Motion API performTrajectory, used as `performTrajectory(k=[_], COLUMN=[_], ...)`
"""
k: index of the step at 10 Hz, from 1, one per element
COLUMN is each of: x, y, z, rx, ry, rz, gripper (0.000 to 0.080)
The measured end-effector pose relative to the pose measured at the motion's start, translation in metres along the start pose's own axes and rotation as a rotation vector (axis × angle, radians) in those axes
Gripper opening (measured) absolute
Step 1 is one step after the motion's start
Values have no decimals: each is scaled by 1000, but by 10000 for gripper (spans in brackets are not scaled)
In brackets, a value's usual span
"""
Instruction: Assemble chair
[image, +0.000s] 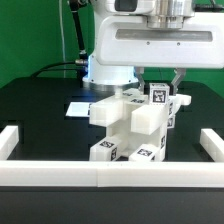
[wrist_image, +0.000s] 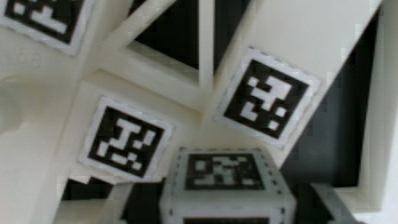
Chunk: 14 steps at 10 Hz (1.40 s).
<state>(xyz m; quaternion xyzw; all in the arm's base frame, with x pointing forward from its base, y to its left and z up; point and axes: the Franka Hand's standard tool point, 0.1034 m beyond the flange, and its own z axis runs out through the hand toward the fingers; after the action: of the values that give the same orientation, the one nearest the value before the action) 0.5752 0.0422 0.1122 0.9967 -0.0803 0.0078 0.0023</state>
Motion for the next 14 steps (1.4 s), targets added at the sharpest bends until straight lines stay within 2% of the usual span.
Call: performTrajectory(k=[11, 14], x=[-1, -1], y=[-4, -4], z=[0, 0], rx=[11, 11], ry=[-5, -5], rz=[692, 738], gripper=[287, 287])
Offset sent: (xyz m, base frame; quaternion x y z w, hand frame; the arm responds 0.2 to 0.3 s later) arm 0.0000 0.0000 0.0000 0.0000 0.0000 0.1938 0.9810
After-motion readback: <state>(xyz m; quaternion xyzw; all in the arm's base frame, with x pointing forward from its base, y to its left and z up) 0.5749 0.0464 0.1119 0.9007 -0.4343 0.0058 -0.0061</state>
